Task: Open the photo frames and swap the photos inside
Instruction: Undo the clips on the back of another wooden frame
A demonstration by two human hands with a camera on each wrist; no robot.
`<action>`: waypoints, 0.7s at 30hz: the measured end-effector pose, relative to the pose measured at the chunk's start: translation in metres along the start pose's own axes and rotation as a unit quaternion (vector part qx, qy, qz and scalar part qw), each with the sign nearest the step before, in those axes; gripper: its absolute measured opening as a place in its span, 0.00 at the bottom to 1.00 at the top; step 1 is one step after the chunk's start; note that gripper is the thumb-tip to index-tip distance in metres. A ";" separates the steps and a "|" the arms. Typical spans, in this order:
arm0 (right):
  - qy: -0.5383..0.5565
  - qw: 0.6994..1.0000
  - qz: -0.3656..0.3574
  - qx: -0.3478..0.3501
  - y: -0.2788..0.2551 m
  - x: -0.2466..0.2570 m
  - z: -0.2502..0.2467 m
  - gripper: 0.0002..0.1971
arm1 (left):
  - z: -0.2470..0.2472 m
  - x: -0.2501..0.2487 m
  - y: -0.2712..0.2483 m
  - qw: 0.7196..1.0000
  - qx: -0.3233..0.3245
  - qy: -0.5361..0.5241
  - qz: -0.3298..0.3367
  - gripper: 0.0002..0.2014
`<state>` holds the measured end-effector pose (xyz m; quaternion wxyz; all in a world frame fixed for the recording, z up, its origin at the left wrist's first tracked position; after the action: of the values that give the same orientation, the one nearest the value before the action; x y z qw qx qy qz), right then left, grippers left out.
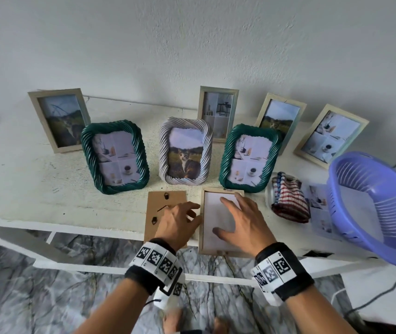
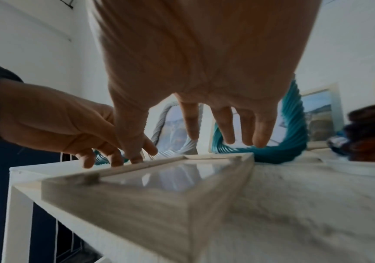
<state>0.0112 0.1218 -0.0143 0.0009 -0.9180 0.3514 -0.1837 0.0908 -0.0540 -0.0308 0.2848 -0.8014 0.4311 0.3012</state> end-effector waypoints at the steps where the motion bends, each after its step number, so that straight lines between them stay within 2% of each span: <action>1: 0.003 1.000 0.008 0.019 -0.002 -0.004 0.001 0.46 | 0.003 -0.001 0.001 1.000 0.007 0.005 -0.004 0.14; 3: 0.002 0.999 0.018 0.047 -0.005 -0.008 0.006 0.54 | 0.007 -0.002 0.004 1.000 0.017 0.000 -0.012 0.14; 6: 0.007 0.997 0.035 0.068 -0.007 -0.011 0.013 0.60 | 0.011 -0.003 0.005 0.998 0.033 -0.030 -0.035 0.14; 10: 0.033 0.996 0.045 0.065 -0.004 -0.012 0.020 0.63 | 0.009 -0.004 0.004 0.996 0.043 -0.056 -0.057 0.14; 16: 0.015 0.996 0.040 0.077 0.005 -0.015 0.025 0.66 | 0.010 -0.003 0.003 0.992 0.048 -0.094 -0.070 0.14; 21: 0.053 0.994 0.052 0.083 0.006 -0.009 0.021 0.68 | 0.011 -0.001 0.004 0.990 0.053 -0.101 -0.081 0.13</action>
<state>0.0085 0.1208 -0.0382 0.0679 -0.8844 0.3818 -0.2599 0.0841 -0.0480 -0.0379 0.3922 -0.7829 0.3496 0.3331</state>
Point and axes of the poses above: each hand's wrist, its own y-axis towards the middle knuckle, its own z-axis out of the palm, x = y × z, the point moved 2 cm from there along y, towards the middle knuckle, and after that the axes turned 10 degrees about -z, right-handed, at the moved point
